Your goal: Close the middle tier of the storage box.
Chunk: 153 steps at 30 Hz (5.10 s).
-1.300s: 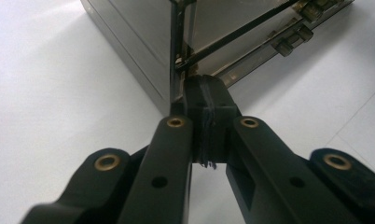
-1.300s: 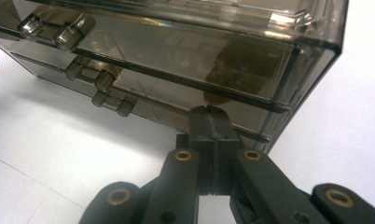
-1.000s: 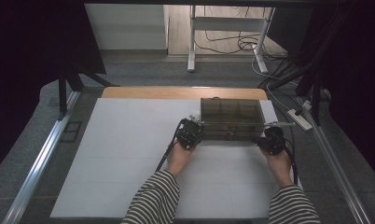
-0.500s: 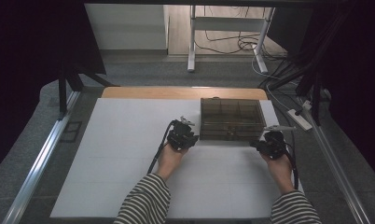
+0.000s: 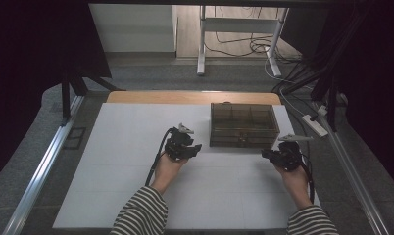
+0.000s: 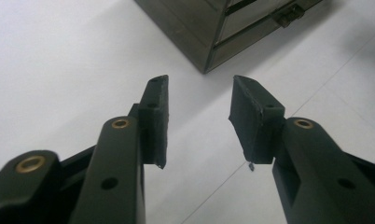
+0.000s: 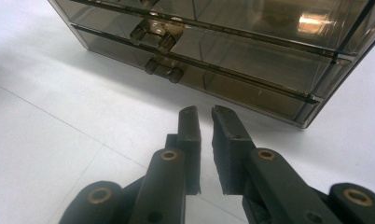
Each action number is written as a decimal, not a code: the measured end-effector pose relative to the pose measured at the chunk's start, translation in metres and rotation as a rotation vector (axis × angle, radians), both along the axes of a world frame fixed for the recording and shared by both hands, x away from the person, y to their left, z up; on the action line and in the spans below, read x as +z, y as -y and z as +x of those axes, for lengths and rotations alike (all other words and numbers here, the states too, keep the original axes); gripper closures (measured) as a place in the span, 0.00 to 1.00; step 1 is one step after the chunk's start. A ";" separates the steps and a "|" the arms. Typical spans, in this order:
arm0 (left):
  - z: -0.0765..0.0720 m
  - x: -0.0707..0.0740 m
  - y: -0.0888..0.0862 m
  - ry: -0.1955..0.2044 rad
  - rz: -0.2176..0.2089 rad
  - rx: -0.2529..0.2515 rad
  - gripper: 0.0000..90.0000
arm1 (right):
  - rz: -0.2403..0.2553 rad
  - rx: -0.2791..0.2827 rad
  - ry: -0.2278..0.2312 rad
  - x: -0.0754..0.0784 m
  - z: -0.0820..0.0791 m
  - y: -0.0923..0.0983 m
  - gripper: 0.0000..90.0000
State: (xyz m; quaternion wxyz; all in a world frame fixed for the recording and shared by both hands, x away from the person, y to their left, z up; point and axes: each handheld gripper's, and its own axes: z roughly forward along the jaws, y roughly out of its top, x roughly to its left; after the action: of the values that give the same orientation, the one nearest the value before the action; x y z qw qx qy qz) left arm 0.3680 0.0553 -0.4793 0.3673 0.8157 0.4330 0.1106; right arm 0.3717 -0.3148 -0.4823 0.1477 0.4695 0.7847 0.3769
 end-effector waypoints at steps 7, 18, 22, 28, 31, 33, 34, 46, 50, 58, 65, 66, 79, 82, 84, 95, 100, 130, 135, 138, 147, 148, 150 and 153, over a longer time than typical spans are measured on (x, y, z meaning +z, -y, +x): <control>-0.008 0.001 -0.011 0.018 0.006 -0.004 0.60 | 0.006 0.014 0.001 0.000 -0.007 0.000 0.87; -0.018 0.000 -0.028 0.038 0.000 0.003 0.56 | 0.010 0.026 0.007 0.001 -0.015 0.000 0.83; -0.023 0.000 -0.035 0.047 -0.008 0.005 0.54 | 0.012 0.028 0.008 0.000 -0.018 0.000 0.82; -0.029 -0.001 -0.044 0.058 -0.013 0.007 0.52 | 0.014 0.033 0.012 -0.001 -0.023 0.000 0.79; -0.033 -0.001 -0.049 0.067 -0.018 0.011 0.51 | 0.000 0.036 0.015 -0.003 -0.025 -0.001 0.77; -0.035 -0.001 -0.053 0.072 -0.023 0.016 0.51 | -0.004 0.038 0.012 -0.004 -0.026 -0.001 0.76; -0.036 -0.001 -0.055 0.074 -0.025 0.020 0.50 | -0.004 0.037 0.015 -0.004 -0.026 -0.001 0.75; -0.051 -0.002 -0.076 0.093 -0.042 0.039 0.49 | 0.003 0.062 0.041 -0.005 -0.038 -0.005 0.68; -0.055 -0.001 -0.082 0.105 -0.042 0.043 0.48 | 0.013 0.065 0.049 -0.005 -0.042 -0.005 0.65; -0.066 -0.003 -0.091 0.120 -0.047 0.039 0.47 | 0.033 0.068 0.058 -0.006 -0.049 -0.002 0.61; -0.077 -0.003 -0.101 0.135 -0.065 0.053 0.46 | 0.056 0.072 0.062 -0.007 -0.054 -0.002 0.57; -0.079 -0.003 -0.103 0.139 -0.066 0.054 0.46 | 0.061 0.074 0.064 -0.007 -0.055 -0.001 0.57; -0.098 -0.007 -0.120 0.172 -0.053 0.073 0.44 | 0.095 0.070 0.076 -0.010 -0.067 0.003 0.50; -0.103 -0.008 -0.124 0.179 -0.058 0.075 0.43 | 0.097 0.070 0.083 -0.010 -0.070 0.004 0.48; -0.106 -0.009 -0.127 0.180 -0.065 0.077 0.43 | 0.099 0.067 0.087 -0.009 -0.072 0.005 0.47; -0.119 -0.012 -0.135 0.207 -0.076 0.086 0.40 | 0.108 0.051 0.108 -0.010 -0.081 0.011 0.43; -0.124 -0.013 -0.139 0.220 -0.079 0.091 0.39 | 0.115 0.045 0.118 -0.010 -0.086 0.014 0.42; -0.161 -0.030 -0.175 0.253 -0.154 0.206 0.35 | 0.166 -0.017 0.185 -0.021 -0.115 0.032 0.36; -0.165 -0.035 -0.179 0.252 -0.157 0.219 0.35 | 0.165 -0.024 0.201 -0.023 -0.122 0.034 0.34; -0.167 -0.037 -0.181 0.252 -0.156 0.222 0.35 | 0.167 -0.031 0.214 -0.024 -0.126 0.036 0.33; -0.176 -0.042 -0.191 0.254 -0.179 0.272 0.35 | 0.159 -0.043 0.243 -0.028 -0.135 0.040 0.31; -0.177 -0.042 -0.192 0.257 -0.177 0.276 0.36 | 0.158 -0.046 0.243 -0.028 -0.135 0.040 0.31; -0.179 -0.043 -0.193 0.257 -0.179 0.281 0.35 | 0.160 -0.054 0.244 -0.029 -0.136 0.041 0.30; -0.183 -0.045 -0.196 0.260 -0.181 0.292 0.35 | 0.149 -0.063 0.260 -0.029 -0.138 0.042 0.30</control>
State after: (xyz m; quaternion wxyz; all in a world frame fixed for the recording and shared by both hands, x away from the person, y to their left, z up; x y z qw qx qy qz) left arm 0.1852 0.2511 -0.5245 0.4718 0.6869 0.5039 0.2274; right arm 0.2336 -0.3570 -0.5111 0.2245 0.4510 0.7137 0.4866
